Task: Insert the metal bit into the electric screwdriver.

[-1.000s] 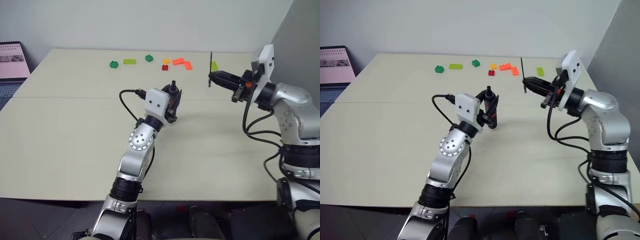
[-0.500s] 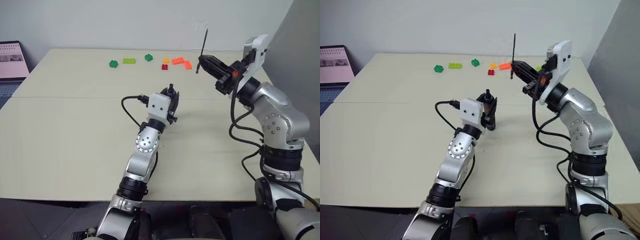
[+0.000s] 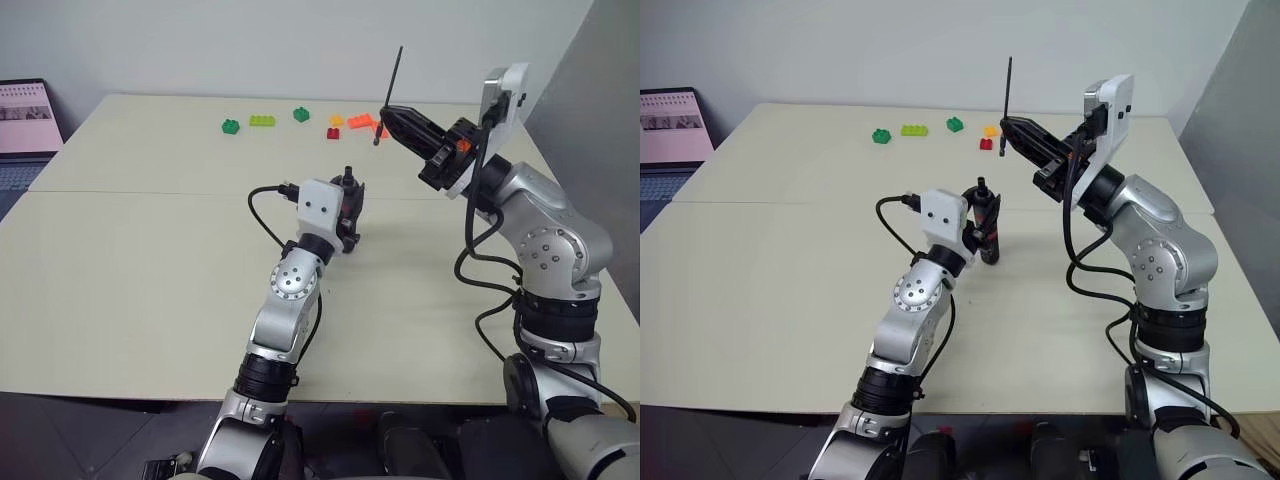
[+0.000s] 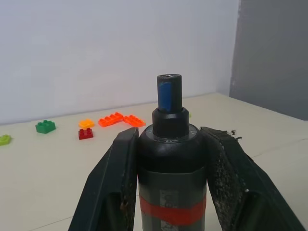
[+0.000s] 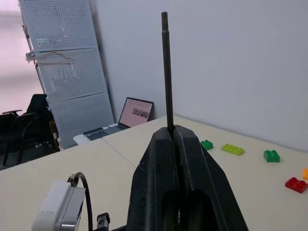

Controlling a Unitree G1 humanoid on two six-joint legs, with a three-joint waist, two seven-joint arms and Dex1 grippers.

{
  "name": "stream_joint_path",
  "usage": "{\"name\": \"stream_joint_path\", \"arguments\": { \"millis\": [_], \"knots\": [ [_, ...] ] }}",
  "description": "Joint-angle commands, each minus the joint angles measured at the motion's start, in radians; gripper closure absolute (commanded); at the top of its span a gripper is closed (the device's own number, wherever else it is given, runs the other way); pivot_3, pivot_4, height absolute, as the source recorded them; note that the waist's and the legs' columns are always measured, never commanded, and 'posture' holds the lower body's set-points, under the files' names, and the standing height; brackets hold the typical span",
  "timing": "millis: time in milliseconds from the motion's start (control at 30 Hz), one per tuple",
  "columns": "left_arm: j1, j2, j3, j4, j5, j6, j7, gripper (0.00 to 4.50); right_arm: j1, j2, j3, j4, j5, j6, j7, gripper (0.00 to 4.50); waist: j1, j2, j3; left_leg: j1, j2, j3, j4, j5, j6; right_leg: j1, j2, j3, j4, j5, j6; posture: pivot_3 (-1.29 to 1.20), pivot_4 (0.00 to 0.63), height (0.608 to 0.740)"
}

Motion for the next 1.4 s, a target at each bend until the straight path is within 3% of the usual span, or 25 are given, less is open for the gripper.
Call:
{"name": "stream_joint_path", "arguments": {
  "millis": [33,467,1400],
  "knots": [
    [-0.002,0.012,-0.029,-0.084,-0.008,-0.001,-0.041,2.86,-0.024,-0.022,0.007,-0.006,0.004,-0.03,0.033,4.5,0.0,0.0,0.0,0.0,0.0,0.0,0.0,0.0,0.0,0.0,0.0,0.0,0.0,0.0,0.0,0.0,0.15,0.74],
    [0.034,0.029,-0.052,-0.057,0.013,-0.042,-0.048,2.86,-0.023,-0.026,0.078,0.082,-0.063,-0.088,0.069,4.5,-0.004,0.0,0.0,0.0,0.0,0.0,0.0,0.0,0.0,0.0,0.0,0.0,0.0,0.0,0.0,0.0,0.15,0.74],
    [0.018,0.031,-0.037,-0.039,0.008,-0.041,-0.048,2.86,0.008,-0.024,0.082,0.079,-0.06,-0.087,0.126,4.5,-0.004,0.0,0.0,0.0,0.0,0.0,0.0,0.0,0.0,0.0,0.0,0.0,0.0,0.0,0.0,0.0,0.15,0.74]
  ]
}}
